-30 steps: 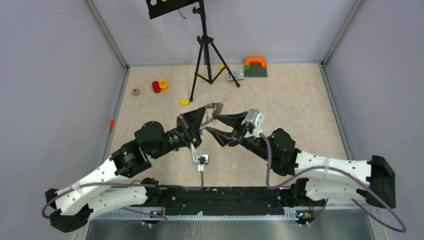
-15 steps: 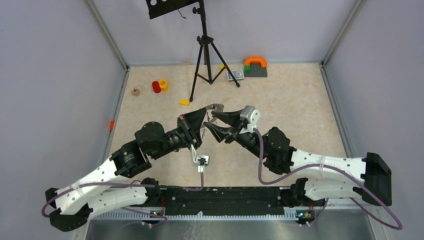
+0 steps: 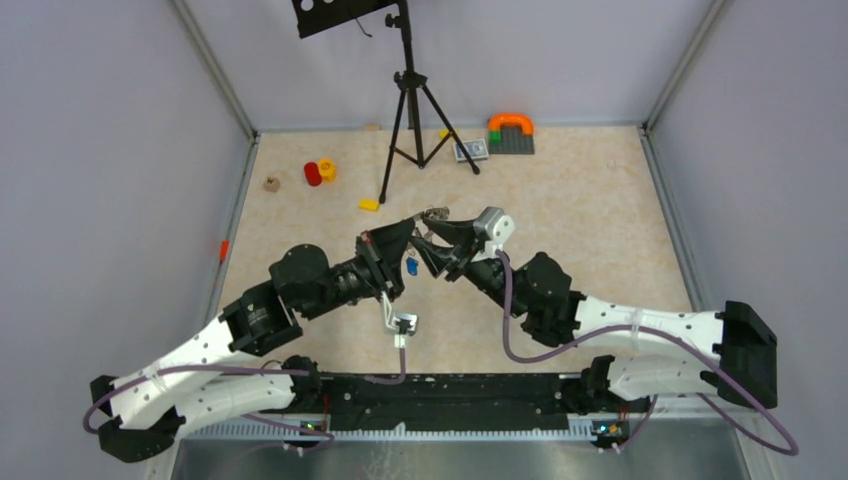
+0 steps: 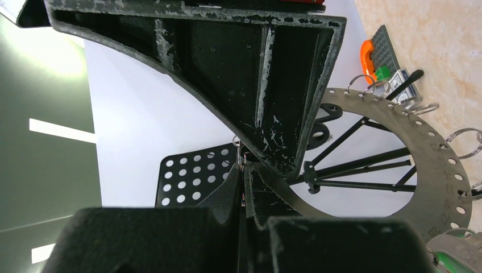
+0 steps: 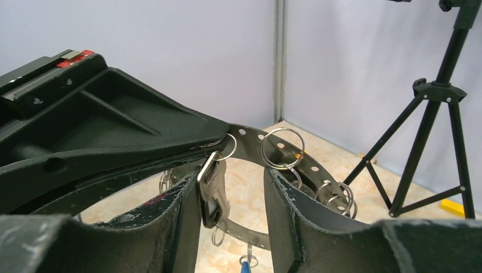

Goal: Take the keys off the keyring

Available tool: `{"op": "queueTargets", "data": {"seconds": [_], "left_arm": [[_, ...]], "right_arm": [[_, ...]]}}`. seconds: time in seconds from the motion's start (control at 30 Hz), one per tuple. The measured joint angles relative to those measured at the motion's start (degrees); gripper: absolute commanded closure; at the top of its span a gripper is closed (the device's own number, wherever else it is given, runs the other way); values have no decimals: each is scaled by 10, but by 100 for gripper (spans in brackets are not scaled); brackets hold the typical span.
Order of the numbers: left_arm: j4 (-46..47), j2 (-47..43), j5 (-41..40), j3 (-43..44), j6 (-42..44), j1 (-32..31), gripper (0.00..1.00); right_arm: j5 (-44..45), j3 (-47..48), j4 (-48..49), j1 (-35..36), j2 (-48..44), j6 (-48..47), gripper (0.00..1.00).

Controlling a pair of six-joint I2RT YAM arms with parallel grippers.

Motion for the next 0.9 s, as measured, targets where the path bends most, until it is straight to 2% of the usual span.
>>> {"op": "queueTargets", "data": {"seconds": [0.43, 0.57, 0.77, 0.9], "left_arm": [[0, -9, 0, -9, -2, -3, 100], [0, -10, 0, -10, -2, -3, 100], [2, -10, 0, -10, -2, -3, 100], [1, -10, 0, -10, -9, -3, 100]], "right_arm": [[14, 0, 5, 0, 0, -5, 59], [12, 1, 4, 0, 0, -7, 70], [4, 8, 3, 0, 1, -10, 98], [-9, 9, -6, 0, 1, -13, 100]]}}
